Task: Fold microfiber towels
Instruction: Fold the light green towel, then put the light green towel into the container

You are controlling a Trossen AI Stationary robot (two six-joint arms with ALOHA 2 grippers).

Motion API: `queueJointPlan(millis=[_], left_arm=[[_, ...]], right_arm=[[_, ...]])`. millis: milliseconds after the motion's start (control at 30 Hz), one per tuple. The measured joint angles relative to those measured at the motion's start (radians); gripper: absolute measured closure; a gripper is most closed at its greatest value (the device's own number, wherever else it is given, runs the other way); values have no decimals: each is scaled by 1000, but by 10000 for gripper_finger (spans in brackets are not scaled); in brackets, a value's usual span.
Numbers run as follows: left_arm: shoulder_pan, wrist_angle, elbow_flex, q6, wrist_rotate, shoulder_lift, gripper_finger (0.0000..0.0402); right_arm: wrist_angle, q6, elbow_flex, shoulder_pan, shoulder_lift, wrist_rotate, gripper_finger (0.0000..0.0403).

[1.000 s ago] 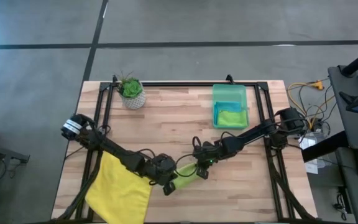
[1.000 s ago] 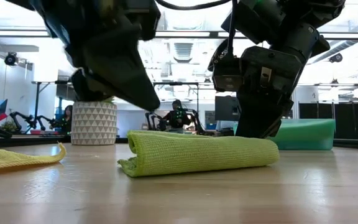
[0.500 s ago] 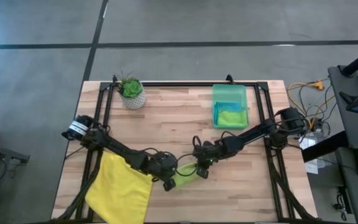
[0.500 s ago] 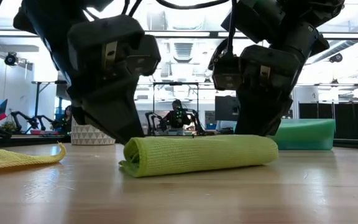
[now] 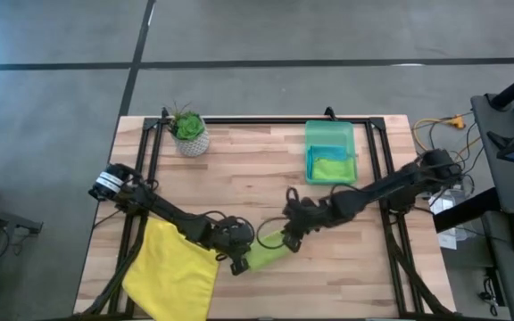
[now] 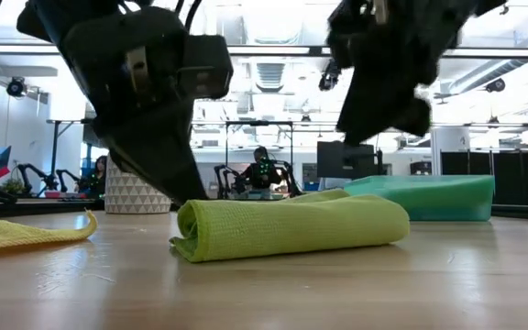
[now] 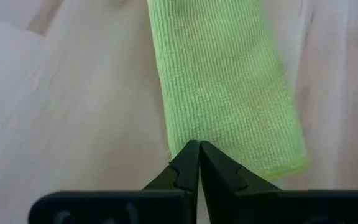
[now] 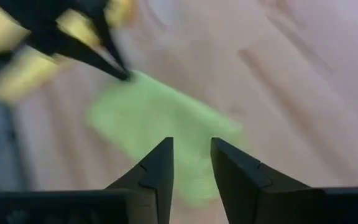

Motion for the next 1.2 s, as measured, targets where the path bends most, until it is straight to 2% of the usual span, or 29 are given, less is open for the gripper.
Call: queueJointPlan(millis=[167,267,333,433,533,867,1033,1200], left_arm=[[18,9,0,59,-5,0,401],[37,15,0,102,-17,-2,401],[53,18,0,129,-17,-5,401],[82,20,-1,162,1,2,401],[108,25,-3,166,61,25,401],[99,153,-3,134,222,100,401],[89,189,-2,105,268,117,402],[85,261,-5,99,354,123,402]], right_arm=[[257,419,-98,159,-18,192,287],[456,676,-158,245,9,330,266],[511,875,-190,289,36,400,247],[518,1127,-202,323,92,419,213],[552,1260,-198,334,157,417,176],[613,1314,-170,301,272,394,73],[615,1298,-168,284,292,365,52],[591,1255,-169,265,281,353,51]])
